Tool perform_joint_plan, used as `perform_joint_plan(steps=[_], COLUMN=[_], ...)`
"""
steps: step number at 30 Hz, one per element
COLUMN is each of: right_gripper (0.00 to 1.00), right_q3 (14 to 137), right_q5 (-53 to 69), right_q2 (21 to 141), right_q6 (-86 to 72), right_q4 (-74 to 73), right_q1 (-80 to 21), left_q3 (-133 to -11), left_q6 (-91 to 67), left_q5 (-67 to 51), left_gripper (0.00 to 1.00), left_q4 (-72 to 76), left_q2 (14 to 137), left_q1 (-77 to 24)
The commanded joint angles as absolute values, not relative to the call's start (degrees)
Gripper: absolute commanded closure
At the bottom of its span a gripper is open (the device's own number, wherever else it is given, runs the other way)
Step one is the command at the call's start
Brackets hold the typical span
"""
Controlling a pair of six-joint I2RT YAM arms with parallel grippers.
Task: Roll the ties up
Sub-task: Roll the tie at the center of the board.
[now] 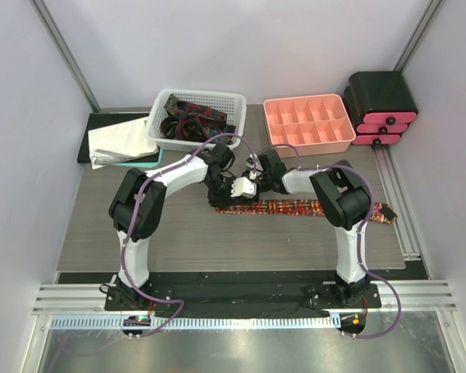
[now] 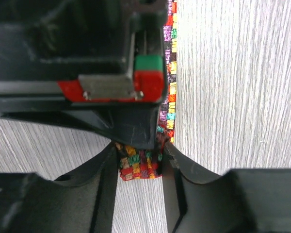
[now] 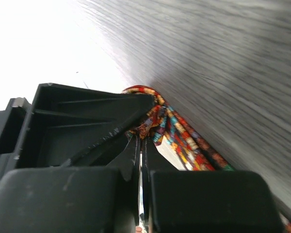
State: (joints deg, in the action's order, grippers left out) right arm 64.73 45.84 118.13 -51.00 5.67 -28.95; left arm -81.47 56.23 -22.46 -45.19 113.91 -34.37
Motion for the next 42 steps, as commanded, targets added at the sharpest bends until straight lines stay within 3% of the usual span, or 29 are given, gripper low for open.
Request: perform_joint_plan(steps=[1,4,11,25,30,34,39,42], right_gripper=[0.99,0.99,0.99,0.99,0.99,0.99,0.99,0.89], right_q3=[66.1,66.1,67.1,71.1,71.8,71.5,71.2,70.2], right_q5=[42.2,41.3,39.8,38.3,39.0,39.9,41.0,41.8], right_q2=[117.0,117.9,120.3,124.8,126.0,127.0,127.1,123.9], right_q6=[-45.2,-43.3,-41.3,-38.6,-41.2,-44.6,-47.5,-47.4], right_q4=[-1.4,-3.6,-6.9,-12.0,-9.2,-5.1,-1.2,-1.0], right_q1=[-27.4,-26.5,-26.3,-27.6,-29.2,-30.1,-30.7,-30.4], left_q3=[-79.9,-80.9,-77.9,-72.7,-72.7,-73.1,-75.1,-77.6], left_q6=[58.0,58.1,58.3,60.0,61.8,63.3,62.9,62.5], left_q5=[-21.5,-23.9,-31.0,-33.7,-33.1,-32.5,-31.8,-29.4], left_gripper=[0.57,0.45,0.34,0.27,0.37,0.6,0.73,0.78], left_q4=[-45.0,-45.5,-42.5,-33.7,-35.1,-37.3,-40.3,-43.1], left_q2=[115.5,114.1,108.5,107.3,107.3,107.3,108.5,110.6], left_q1=[-33.7,-32.1,-28.3,-30.0,-30.4,-30.4,-30.5,-30.5])
